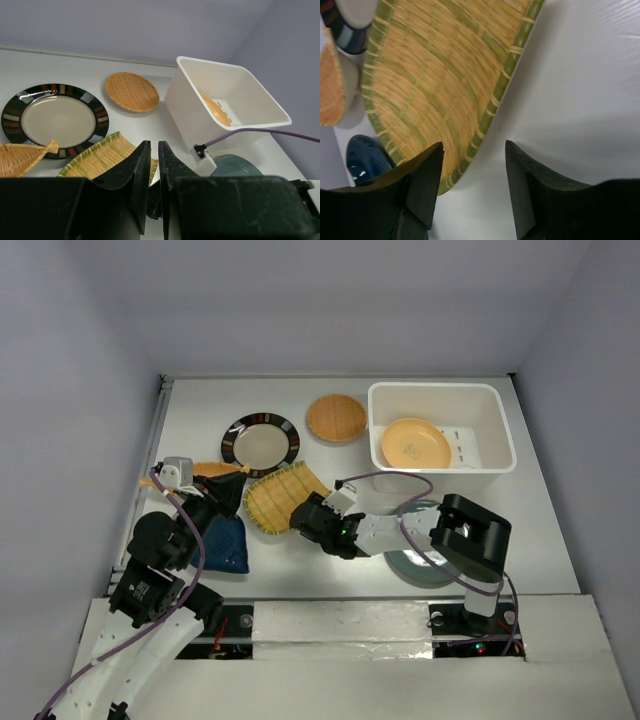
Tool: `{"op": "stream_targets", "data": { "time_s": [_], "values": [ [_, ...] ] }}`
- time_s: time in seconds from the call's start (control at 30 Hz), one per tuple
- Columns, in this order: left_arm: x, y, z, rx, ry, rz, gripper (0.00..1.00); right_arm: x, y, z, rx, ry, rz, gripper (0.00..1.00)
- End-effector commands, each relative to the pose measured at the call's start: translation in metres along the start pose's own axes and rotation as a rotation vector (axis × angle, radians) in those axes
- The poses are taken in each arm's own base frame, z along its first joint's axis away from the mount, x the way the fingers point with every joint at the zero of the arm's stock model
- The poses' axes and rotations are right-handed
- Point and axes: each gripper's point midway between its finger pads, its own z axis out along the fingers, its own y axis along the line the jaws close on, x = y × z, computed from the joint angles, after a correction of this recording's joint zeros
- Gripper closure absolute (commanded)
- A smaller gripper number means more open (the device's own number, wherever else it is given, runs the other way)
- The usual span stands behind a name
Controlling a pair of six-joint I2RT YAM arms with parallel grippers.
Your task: Place the plates into the plastic bin on the countertop
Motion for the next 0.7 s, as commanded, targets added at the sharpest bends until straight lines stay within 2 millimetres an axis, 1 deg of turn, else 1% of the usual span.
{"op": "stream_targets", "data": {
  "time_s": [0.0,0.03,0.07,0.1,0.13,0.17,0.2,0.23,0.27,0.3,0.33,0.37,0.4,0.43,0.47,0.5,0.53,0.57,0.63,0.67],
  "values": [
    [-0.023,-0.014,-0.004,0.046,-0.06,-0.003,0.9,-0.002,0.018,0.011,-0.014,-0.031,0.064,0.44],
    [-0.022,-0.013,-0.004,0.045,-0.057,-0.003,0.9,-0.002,0.019,0.013,-0.001,-0.038,0.06,0.52],
    [-0.022,-0.013,-0.003,0.044,-0.054,-0.002,0.9,-0.001,0.012,0.016,0.024,-0.044,0.068,0.58],
    [-0.022,-0.013,-0.003,0.044,-0.054,-0.002,0.9,-0.002,0.011,0.015,0.025,-0.048,0.077,0.66],
    [-0.022,-0.013,-0.003,0.042,-0.055,-0.001,0.89,-0.004,0.002,0.014,0.04,-0.057,0.072,0.8],
    [-0.021,-0.013,-0.003,0.042,-0.053,-0.002,0.89,-0.008,-0.003,0.012,0.048,-0.073,0.075,0.85],
    [-0.022,-0.013,-0.003,0.041,-0.055,-0.002,0.89,-0.016,-0.001,0.004,0.043,-0.083,0.106,0.88],
    [-0.022,-0.013,-0.003,0.043,-0.056,-0.001,0.89,-0.02,-0.012,0.0,0.072,-0.092,0.098,0.94],
    [-0.022,-0.013,-0.003,0.042,-0.053,-0.001,0.89,-0.024,-0.03,-0.004,0.104,-0.11,0.09,0.98],
    [-0.022,-0.013,-0.003,0.043,-0.056,-0.001,0.89,-0.029,-0.026,-0.018,0.083,-0.107,0.107,1.0],
    [-0.022,-0.013,-0.003,0.042,-0.057,-0.001,0.89,-0.034,-0.032,-0.024,0.088,-0.11,0.095,1.0],
    [-0.022,-0.013,-0.002,0.04,-0.056,-0.001,0.89,-0.03,-0.032,-0.036,0.074,-0.096,0.076,1.0],
    [-0.023,-0.013,-0.003,0.04,-0.057,-0.001,0.89,-0.034,-0.036,-0.046,0.069,-0.107,0.042,1.0],
    [-0.022,-0.013,-0.002,0.039,-0.055,-0.001,0.89,-0.046,-0.024,-0.065,0.03,-0.106,0.04,1.0],
    [-0.022,-0.013,-0.002,0.039,-0.055,0.001,0.89,-0.052,-0.018,-0.076,0.012,-0.109,0.016,1.0],
    [-0.022,-0.012,-0.002,0.036,-0.052,0.001,0.89,-0.063,-0.001,-0.093,-0.025,-0.134,0.003,1.0],
    [-0.022,-0.012,-0.002,0.036,-0.054,0.001,0.89,-0.087,0.003,-0.114,-0.032,-0.169,0.001,1.0],
    [-0.022,-0.012,-0.001,0.034,-0.054,0.001,0.89,-0.103,0.009,-0.127,-0.045,-0.199,0.002,1.0],
    [-0.022,-0.011,-0.001,0.031,-0.053,0.001,0.89,-0.144,0.014,-0.154,-0.071,-0.306,-0.025,1.0],
    [-0.021,-0.011,0.0,0.032,-0.049,0.001,0.89,-0.177,0.019,-0.177,-0.115,-0.357,0.022,1.0]
  ]
}}
